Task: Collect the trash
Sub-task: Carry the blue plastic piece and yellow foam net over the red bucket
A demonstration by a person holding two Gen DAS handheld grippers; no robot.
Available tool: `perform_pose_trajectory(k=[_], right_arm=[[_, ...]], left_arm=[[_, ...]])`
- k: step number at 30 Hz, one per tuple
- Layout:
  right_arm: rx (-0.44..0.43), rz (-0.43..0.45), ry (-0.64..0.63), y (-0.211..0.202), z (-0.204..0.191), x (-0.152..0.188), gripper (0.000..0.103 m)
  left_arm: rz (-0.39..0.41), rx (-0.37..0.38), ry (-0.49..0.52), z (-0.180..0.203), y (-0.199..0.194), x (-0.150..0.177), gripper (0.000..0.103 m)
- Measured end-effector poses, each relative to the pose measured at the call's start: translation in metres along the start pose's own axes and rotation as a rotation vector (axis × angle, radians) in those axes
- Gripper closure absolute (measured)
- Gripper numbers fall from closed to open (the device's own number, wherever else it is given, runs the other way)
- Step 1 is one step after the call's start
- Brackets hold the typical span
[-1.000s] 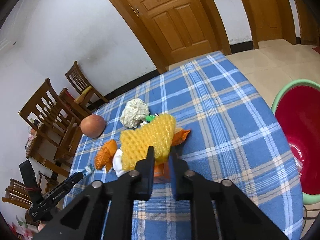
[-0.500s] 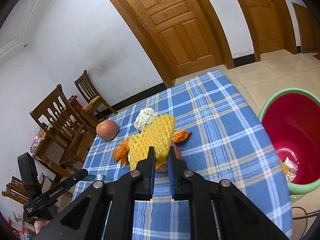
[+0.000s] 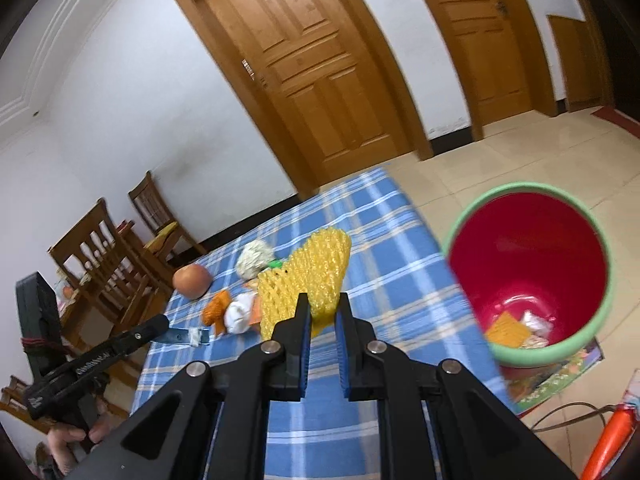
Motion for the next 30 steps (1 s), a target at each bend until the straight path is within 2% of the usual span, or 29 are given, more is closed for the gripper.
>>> perform_pose_trajectory(k=[8,18,30], right_arm=[[0.070,0.055,0.038,-0.022,0.035,-0.005,0.090],[0.159,0.079,0.112,-0.038,0.085,-0.007,0.090],[0.282,0.075,0.180,-0.035,0.140,-0.004,0.090]], left_arm=[[-0.003,0.051,0.085,0.058,0.020,-0.010,0.083],[-0.055,0.114,0.167,0.116,0.060,-0.009,0.083],[-0.097,0.176,0.255,0.180,0.112,-0.003,0.083]])
Point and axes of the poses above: each gripper's, at about its wrist camera, not at the fingertips, and y roughly the way its jaws point, z to its right, x to its underside, the point moved 4 cm from there along y, roughly the way its jaws point, and after that the axes turned 2 degrees about x, right-handed, at the moved point
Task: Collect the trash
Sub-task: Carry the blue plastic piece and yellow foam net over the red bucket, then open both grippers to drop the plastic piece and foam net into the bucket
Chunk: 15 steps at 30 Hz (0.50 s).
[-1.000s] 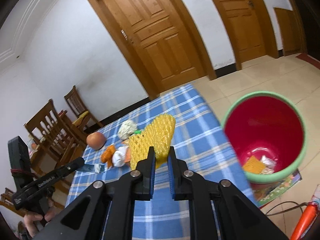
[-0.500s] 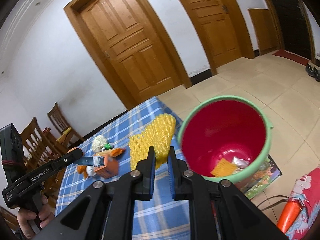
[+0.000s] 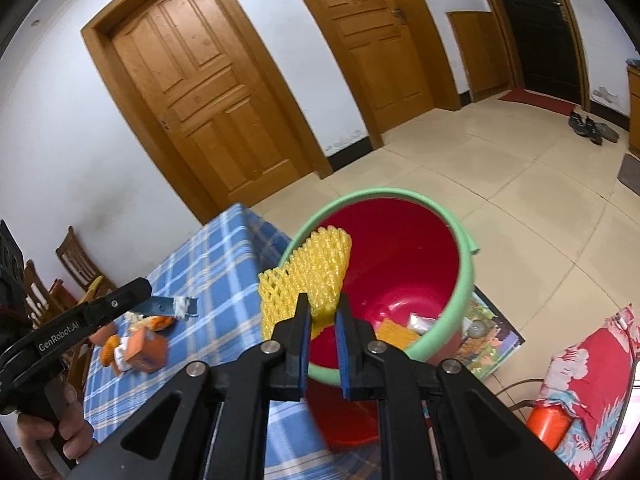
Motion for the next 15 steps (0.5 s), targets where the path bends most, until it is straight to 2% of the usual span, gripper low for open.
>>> perform_pose_trajectory(k=[15], right_arm=[[0.106,-0.038,0.061,0.031,0.050,-0.001,0.086]], left_arm=[[-0.106,0.048,0.054,0.039,0.078,0.006,0.083]])
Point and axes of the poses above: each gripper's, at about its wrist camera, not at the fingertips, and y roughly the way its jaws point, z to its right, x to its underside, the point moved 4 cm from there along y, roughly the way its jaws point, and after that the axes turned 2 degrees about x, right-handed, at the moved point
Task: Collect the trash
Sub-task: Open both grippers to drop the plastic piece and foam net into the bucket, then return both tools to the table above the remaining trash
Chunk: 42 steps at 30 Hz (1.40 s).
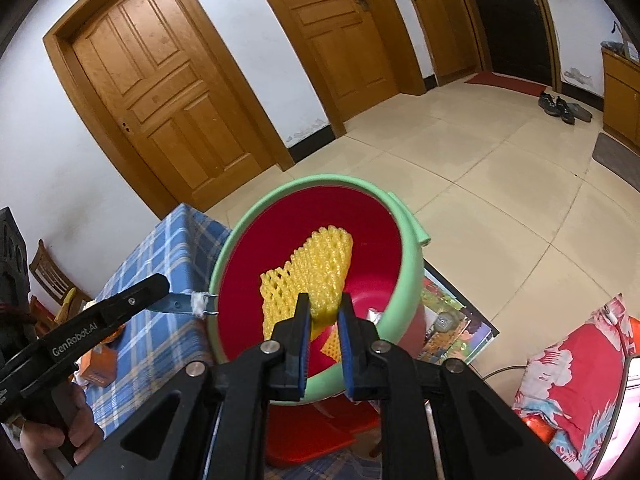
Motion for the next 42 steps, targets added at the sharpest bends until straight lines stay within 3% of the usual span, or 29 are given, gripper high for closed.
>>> perform_pose_trajectory(k=[5,6,8,9,28,42], right_arm=[[0.006,0.000,0.016,0.005,0.005,-0.002,0.082],[0.006,0.000,0.016,0.006,0.006,-0.002,0.078],[0.005,0.000,0.018,0.007,0.005,-0.002,0.071],[0.006,0.001,0.020,0.007,0.005,-0.002,0.068],[-0.038,0.008,0.006,-0.010,-0.012,0.003,0.066],[-0.119,0.012,-0.056,-0.028,-0.063,0.017,0.053]], left_arm=[[-0.024,0.019,0.015,0.006,0.009,0.001,0.080],[-0.023,0.020,0.019,0.007,0.009,0.001,0.078],[-0.018,0.017,0.019,0.007,0.008,0.001,0.062],[-0.012,0.015,0.018,0.007,0.007,0.001,0.061],[0.020,-0.038,-0.033,-0.017,-0.029,0.009,0.057],[0.082,-0.130,-0.107,-0.066,-0.090,0.029,0.057]])
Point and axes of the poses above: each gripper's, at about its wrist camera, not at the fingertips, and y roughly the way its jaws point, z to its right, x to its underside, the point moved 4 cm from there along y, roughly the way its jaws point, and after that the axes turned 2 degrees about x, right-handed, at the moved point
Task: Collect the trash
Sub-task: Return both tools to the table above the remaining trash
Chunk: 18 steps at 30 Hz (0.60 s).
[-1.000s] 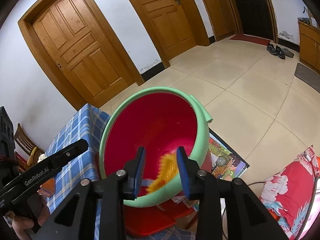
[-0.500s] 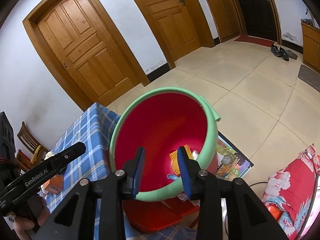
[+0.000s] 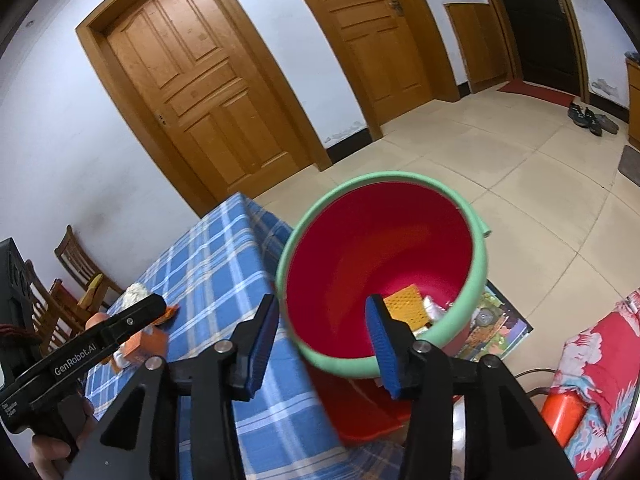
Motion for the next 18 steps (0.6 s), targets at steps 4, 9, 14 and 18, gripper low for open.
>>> perform_pose_trajectory(k=[4,9,14,18], right_arm=[[-0.014,-0.007,-0.014,0.000,-0.016,0.005,0.048],[-0.029,-0.022,-0.039,-0.001,-0.035,0.010,0.044],[-0.050,-0.041,-0.079,-0.001,-0.060,0.016,0.041],[-0.066,-0.051,-0.114,0.000,-0.079,0.021,0.038]], left_arm=[[0.026,-0.039,-0.016,-0.022,-0.014,0.001,0.057],[0.045,-0.094,-0.073,-0.056,-0.034,0.004,0.057],[0.069,-0.140,-0.103,-0.085,-0.051,0.007,0.057],[0.086,-0.191,-0.124,-0.111,-0.063,0.009,0.057]])
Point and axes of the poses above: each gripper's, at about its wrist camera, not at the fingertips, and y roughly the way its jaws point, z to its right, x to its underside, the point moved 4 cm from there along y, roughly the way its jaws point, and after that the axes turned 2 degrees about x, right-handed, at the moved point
